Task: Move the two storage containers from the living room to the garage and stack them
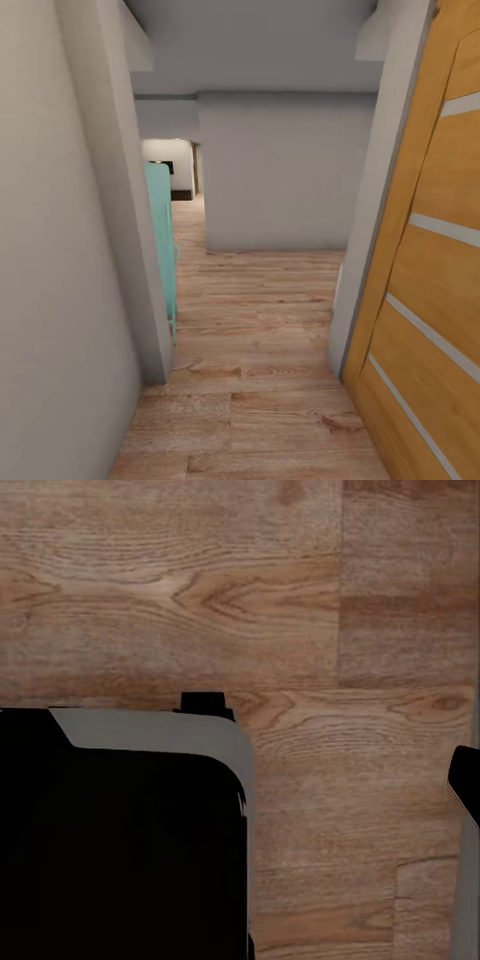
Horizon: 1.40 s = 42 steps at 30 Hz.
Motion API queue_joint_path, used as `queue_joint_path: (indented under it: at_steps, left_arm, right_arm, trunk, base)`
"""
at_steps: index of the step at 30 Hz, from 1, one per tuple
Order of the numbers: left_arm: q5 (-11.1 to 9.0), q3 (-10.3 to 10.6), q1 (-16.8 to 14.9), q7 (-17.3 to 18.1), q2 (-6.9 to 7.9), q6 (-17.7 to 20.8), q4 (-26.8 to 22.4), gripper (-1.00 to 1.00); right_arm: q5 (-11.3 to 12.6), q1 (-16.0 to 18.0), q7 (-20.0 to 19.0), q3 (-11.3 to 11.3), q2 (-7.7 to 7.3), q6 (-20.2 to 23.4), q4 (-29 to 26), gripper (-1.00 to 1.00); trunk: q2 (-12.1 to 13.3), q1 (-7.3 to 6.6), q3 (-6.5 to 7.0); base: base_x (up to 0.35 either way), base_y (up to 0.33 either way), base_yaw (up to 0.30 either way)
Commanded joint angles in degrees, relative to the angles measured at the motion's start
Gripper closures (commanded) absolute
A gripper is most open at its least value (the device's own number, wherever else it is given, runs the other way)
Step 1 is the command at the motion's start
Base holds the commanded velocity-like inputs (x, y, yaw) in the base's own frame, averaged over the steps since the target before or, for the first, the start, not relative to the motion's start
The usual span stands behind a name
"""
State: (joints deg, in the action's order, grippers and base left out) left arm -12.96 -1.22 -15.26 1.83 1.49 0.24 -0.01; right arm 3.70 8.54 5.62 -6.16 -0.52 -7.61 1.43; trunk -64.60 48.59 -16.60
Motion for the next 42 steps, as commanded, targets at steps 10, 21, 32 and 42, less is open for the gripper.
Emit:
queue_joint_path:
  at_steps: [10,21,32,42]
  left_arm:
    - [-0.4,-0.1,0.0,0.1,0.06,0.0,0.0,-1.0]
    - [-0.4,-0.1,0.0,0.0,0.13,0.5,0.0,-1.0]
    - [-0.4,-0.1,0.0,0.0,0.21,0.8,0.0,-1.0]
    - [-0.4,-0.1,0.0,0.0,0.35,1.0,0.0,-1.0]
  right_arm:
    - [0.7,0.1,0.1,-0.4,-0.01,-0.6,0.2,-1.0]
    - [0.9,0.1,0.1,-0.1,0.42,-0.5,0.2,-1.0]
    - [0.8,0.1,0.1,-0.2,0.33,-0.5,0.2,-1.0]
    - [0.8,0.1,0.1,-0.2,0.24,-0.6,0.2,-1.0]
  trunk:
    - [0.0,0.04,-0.07]
    - [0.0,0.04,-0.07]
    - [0.0,0.04,-0.07]
    - [0.0,0.04,-0.07]
  base:
    - [0.323,0.0,0.0]
    - [0.322,-0.011,0.0]
    - [0.303,-0.166,0.0]
    - [0.297,-0.201,0.0]
